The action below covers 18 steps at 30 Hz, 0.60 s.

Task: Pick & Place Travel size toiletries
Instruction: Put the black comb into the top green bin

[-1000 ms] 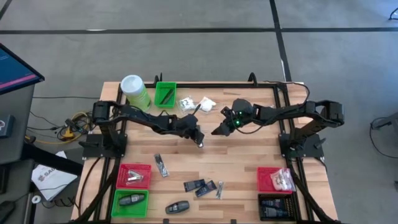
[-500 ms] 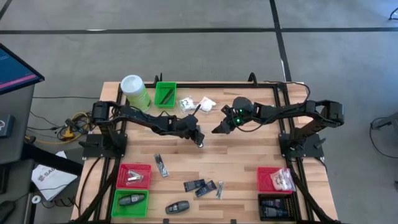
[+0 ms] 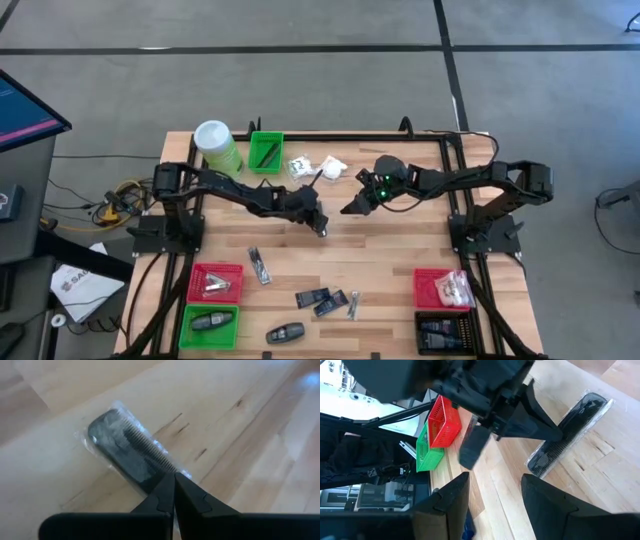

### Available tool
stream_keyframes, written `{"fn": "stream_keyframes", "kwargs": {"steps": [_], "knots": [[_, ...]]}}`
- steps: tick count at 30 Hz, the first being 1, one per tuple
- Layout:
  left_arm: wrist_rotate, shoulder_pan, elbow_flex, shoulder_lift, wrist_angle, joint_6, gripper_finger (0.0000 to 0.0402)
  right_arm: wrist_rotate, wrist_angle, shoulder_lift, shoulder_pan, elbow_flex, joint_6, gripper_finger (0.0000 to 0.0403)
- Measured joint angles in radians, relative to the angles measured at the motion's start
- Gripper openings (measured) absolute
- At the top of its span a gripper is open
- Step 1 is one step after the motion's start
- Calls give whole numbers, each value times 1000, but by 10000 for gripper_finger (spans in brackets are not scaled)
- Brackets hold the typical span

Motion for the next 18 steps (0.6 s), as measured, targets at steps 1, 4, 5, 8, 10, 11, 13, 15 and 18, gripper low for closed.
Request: {"fn": "stream_keyframes", "kwargs": {"steps": [1,4,5,8,10,11,13,15,18], "knots": [[3,0,0,8,1,-2,1,0,0,0,0,0,0,172],[-7,-10,0,5,4,-5,1,0,0,0,0,0,0,173],[-19,-15,-1,-2,-2,-5,1,0,0,0,0,0,1,173],[-48,-24,1,-35,12,-5,1,-1,0,0,1,0,2,171],[-50,-26,1,-36,12,-5,1,-3,0,0,3,0,3,171],[-50,-26,0,-35,0,-5,1,-4,0,0,4,0,3,171],[-50,-26,-1,-34,-5,-5,1,-4,0,0,8,0,3,172],[-52,-26,0,-34,-9,-5,1,-5,0,0,8,0,3,173],[-66,-26,0,-43,-46,-5,1,-6,0,0,8,0,3,175]]}}
